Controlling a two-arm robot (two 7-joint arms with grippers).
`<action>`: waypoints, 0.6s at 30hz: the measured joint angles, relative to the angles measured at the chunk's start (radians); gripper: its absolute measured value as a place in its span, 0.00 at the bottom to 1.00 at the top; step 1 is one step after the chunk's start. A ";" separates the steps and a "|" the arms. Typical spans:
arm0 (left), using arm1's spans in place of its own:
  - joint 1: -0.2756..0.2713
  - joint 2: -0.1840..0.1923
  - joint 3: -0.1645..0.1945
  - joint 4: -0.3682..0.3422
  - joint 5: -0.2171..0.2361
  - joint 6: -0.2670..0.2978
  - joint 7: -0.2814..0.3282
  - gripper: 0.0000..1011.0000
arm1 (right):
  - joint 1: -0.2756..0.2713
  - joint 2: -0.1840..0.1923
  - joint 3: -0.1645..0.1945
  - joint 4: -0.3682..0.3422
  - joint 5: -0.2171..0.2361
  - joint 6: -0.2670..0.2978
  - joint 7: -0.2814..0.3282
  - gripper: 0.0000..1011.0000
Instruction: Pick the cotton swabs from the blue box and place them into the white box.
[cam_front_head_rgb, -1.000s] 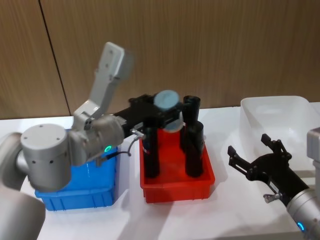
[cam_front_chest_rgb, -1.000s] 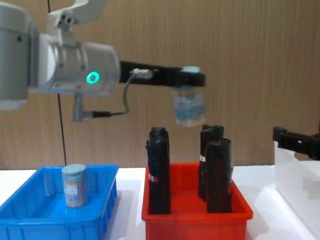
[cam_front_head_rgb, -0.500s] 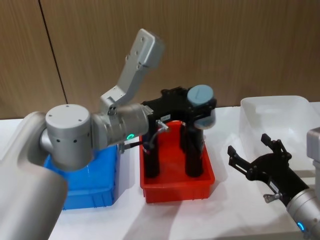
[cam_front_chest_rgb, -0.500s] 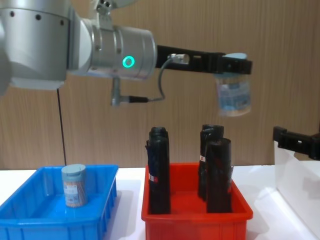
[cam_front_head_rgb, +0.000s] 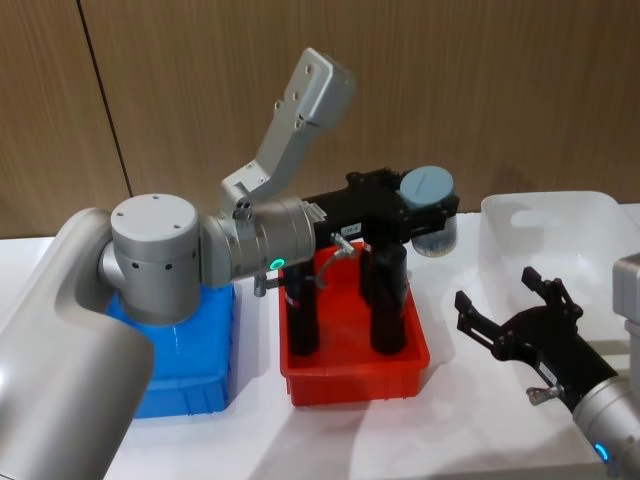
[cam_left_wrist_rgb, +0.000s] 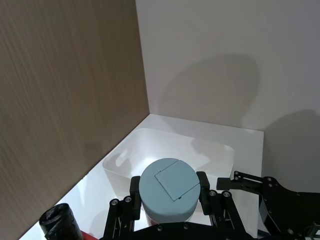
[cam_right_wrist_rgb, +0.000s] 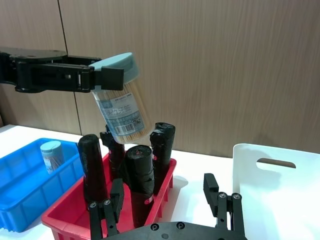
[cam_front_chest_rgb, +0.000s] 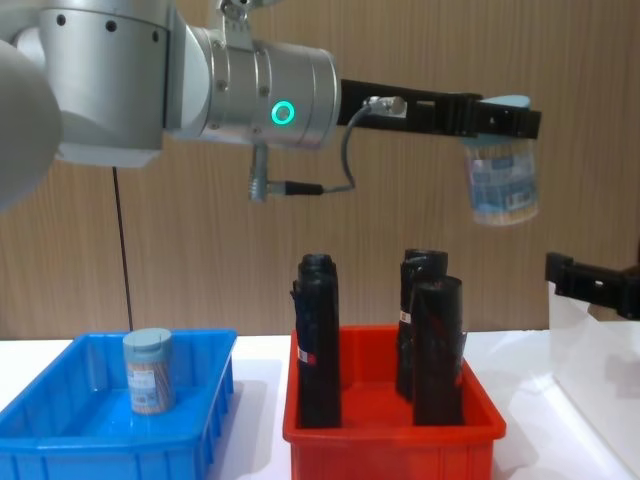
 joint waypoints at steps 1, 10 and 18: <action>-0.001 -0.001 0.000 0.001 0.000 -0.001 -0.002 0.66 | 0.001 0.000 0.000 0.000 -0.002 0.001 0.000 0.99; -0.011 -0.006 0.003 0.013 0.002 -0.006 -0.016 0.66 | 0.022 -0.003 -0.001 -0.003 -0.050 0.038 0.012 0.99; -0.015 -0.009 0.004 0.019 0.003 -0.008 -0.022 0.66 | 0.057 -0.009 -0.004 0.003 -0.109 0.062 0.036 0.99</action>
